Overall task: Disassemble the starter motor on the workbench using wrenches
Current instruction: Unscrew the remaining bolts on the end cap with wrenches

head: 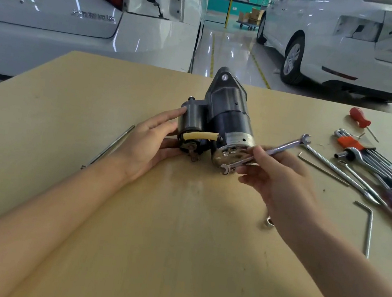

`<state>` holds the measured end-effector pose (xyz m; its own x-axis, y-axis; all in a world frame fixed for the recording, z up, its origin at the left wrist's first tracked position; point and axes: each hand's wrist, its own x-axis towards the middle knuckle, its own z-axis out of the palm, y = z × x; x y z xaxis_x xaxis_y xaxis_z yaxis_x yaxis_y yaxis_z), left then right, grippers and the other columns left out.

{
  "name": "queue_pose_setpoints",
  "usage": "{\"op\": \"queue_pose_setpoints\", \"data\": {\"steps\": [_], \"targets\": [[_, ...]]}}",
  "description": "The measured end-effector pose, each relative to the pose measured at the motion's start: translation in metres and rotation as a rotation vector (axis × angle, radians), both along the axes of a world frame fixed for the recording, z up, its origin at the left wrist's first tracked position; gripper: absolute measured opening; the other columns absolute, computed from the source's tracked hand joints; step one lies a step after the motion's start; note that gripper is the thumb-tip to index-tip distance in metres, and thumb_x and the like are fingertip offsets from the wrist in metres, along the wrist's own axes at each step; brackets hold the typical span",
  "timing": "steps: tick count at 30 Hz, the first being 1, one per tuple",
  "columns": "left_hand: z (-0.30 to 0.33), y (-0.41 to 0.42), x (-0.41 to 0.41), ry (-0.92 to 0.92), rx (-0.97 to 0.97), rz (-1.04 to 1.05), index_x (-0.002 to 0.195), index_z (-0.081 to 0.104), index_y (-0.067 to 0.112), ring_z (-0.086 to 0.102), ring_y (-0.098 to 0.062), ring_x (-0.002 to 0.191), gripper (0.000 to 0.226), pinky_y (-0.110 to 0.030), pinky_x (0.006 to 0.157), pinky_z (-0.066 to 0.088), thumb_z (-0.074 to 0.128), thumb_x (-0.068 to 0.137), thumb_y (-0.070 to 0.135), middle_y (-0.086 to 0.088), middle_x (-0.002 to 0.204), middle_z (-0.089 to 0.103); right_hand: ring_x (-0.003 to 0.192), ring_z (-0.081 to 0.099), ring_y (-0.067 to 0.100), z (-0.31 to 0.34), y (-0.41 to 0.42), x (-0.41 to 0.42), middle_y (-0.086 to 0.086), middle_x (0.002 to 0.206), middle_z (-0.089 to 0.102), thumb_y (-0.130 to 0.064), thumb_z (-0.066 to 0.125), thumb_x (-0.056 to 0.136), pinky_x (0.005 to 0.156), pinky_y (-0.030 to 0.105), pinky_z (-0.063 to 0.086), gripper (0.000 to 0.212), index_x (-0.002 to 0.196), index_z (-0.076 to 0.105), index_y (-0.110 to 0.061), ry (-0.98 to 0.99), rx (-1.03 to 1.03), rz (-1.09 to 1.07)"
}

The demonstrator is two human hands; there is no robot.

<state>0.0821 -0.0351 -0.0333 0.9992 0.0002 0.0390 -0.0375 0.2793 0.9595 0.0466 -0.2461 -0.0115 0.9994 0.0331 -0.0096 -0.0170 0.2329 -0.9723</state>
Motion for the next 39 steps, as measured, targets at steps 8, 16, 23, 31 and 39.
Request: {"op": "queue_pose_setpoints", "data": {"steps": [8, 16, 23, 31, 39], "targets": [[-0.003, 0.001, 0.002, -0.013, 0.001, -0.010, 0.120, 0.061, 0.024, 0.071, -0.017, 0.073, 0.035, -0.027, 0.069, 0.058, 0.037, 0.102, 0.006, -0.004, 0.085, 0.074, 0.063, 0.067, 0.024, 0.003, 0.000, 0.002, 0.011, 0.067, 0.068, -0.002, 0.053, 0.094, 0.060, 0.029, 0.057, 0.010, 0.088, 0.058, 0.004, 0.039, 0.221, -0.057], [-0.005, 0.002, 0.003, -0.018, 0.009, -0.019, 0.119, 0.062, 0.026, 0.071, -0.017, 0.073, 0.037, -0.026, 0.066, 0.056, 0.037, 0.102, 0.005, -0.004, 0.086, 0.075, 0.076, 0.072, 0.030, -0.001, -0.001, 0.003, 0.016, 0.074, 0.071, -0.006, 0.059, 0.092, 0.070, 0.030, 0.058, 0.010, 0.092, 0.059, 0.004, 0.073, 0.277, -0.054], [-0.006, 0.002, 0.004, -0.023, 0.023, -0.017, 0.120, 0.061, 0.026, 0.071, -0.018, 0.074, 0.039, -0.026, 0.067, 0.057, 0.037, 0.101, 0.003, -0.005, 0.088, 0.075, 0.070, 0.072, 0.019, 0.009, 0.005, -0.002, 0.007, 0.072, 0.071, -0.010, 0.061, 0.091, 0.066, 0.030, 0.059, 0.006, 0.086, 0.064, -0.009, -0.233, -0.215, -0.102], [-0.002, 0.001, 0.001, -0.026, 0.001, -0.017, 0.129, 0.059, 0.019, 0.069, -0.019, 0.079, 0.037, -0.028, 0.070, 0.056, 0.039, 0.101, 0.004, -0.009, 0.095, 0.072, 0.077, 0.050, 0.018, 0.024, 0.042, -0.003, 0.001, 0.090, 0.055, -0.025, 0.058, 0.093, 0.070, 0.032, 0.042, 0.019, 0.095, 0.069, -0.010, -0.830, -1.215, 0.053], [0.000, -0.002, 0.000, -0.013, -0.002, 0.006, 0.125, 0.060, 0.022, 0.070, -0.016, 0.073, 0.035, -0.025, 0.064, 0.056, 0.037, 0.102, 0.007, -0.003, 0.083, 0.073, 0.081, 0.051, 0.020, 0.002, 0.037, -0.009, 0.004, 0.084, 0.055, -0.005, 0.067, 0.084, 0.064, 0.030, 0.047, 0.007, 0.080, 0.066, -0.011, -1.163, -1.598, 0.159]]}}
